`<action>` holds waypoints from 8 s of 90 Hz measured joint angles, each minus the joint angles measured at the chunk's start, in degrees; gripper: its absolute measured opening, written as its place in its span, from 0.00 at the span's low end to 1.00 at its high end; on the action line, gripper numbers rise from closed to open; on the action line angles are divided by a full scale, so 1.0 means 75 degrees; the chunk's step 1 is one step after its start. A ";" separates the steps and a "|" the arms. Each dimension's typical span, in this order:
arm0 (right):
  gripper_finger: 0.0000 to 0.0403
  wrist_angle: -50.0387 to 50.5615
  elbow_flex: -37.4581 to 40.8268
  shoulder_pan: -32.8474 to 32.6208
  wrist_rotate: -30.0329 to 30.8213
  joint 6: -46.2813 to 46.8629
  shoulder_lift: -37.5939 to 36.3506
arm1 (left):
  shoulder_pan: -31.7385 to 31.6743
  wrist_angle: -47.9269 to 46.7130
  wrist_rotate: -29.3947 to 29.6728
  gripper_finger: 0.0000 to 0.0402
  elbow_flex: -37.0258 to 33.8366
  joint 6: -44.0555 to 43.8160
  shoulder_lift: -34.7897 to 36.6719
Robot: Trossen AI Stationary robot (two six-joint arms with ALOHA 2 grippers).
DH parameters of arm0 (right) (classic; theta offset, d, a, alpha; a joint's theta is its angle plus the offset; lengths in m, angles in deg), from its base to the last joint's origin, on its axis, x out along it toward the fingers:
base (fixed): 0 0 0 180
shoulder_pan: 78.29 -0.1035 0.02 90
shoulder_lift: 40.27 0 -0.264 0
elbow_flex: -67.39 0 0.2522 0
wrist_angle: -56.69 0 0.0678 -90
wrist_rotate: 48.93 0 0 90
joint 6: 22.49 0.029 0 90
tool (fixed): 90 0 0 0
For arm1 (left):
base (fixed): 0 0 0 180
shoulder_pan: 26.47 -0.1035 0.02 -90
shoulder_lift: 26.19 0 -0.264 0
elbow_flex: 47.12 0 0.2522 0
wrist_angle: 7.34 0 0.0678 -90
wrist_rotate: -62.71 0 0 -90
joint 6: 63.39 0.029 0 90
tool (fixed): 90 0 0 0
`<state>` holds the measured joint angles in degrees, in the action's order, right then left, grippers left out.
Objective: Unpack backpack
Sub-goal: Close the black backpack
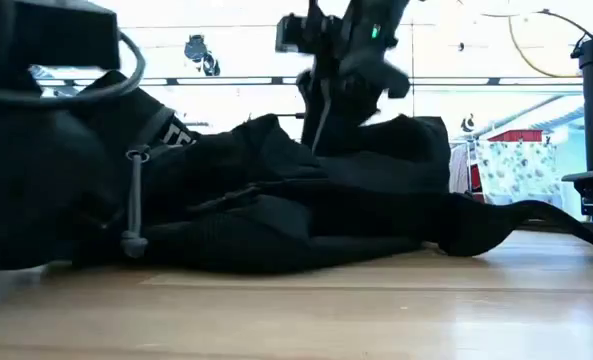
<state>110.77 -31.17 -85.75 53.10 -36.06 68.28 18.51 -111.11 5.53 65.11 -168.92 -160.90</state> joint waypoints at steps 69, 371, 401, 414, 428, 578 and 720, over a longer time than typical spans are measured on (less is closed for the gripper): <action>0.55 -0.0170 0.0024 -0.2338 -0.1084 -0.0183 -0.0843 | 0.1478 0.1345 0.2065 0.49 0.0313 -0.0228 0.0926; 0.02 -0.7780 0.1617 -0.1688 -0.0441 0.1673 0.1779 | 0.0271 0.2342 0.2548 0.09 -0.0276 0.1944 0.0781; 0.00 -0.6473 0.1615 -0.1679 -0.1007 0.1486 0.0751 | 0.0352 0.2253 0.2232 0.09 -0.0250 0.1944 0.0813; 0.00 -0.5917 0.1620 -0.1682 -0.1021 0.1329 0.0371 | 0.0356 0.2231 0.2174 0.09 -0.0253 0.1938 0.0813; 0.00 -0.5779 0.1624 -0.1582 -0.1049 0.1005 0.0078 | 0.0358 0.2269 0.2180 0.09 -0.0253 0.1938 0.0813; 0.00 -0.4889 0.1231 -0.0701 -0.3625 0.1152 -0.0184 | -0.0163 0.1148 0.3480 0.57 0.1685 0.4334 0.0786; 0.45 -0.3228 0.1228 -0.1156 -0.3296 0.0723 -0.0483 | -0.0493 0.1035 0.3075 0.00 0.1414 0.4121 0.0786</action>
<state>86.56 -21.96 -94.42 28.38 -30.64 64.66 14.81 -103.34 28.59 75.72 -138.02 -155.01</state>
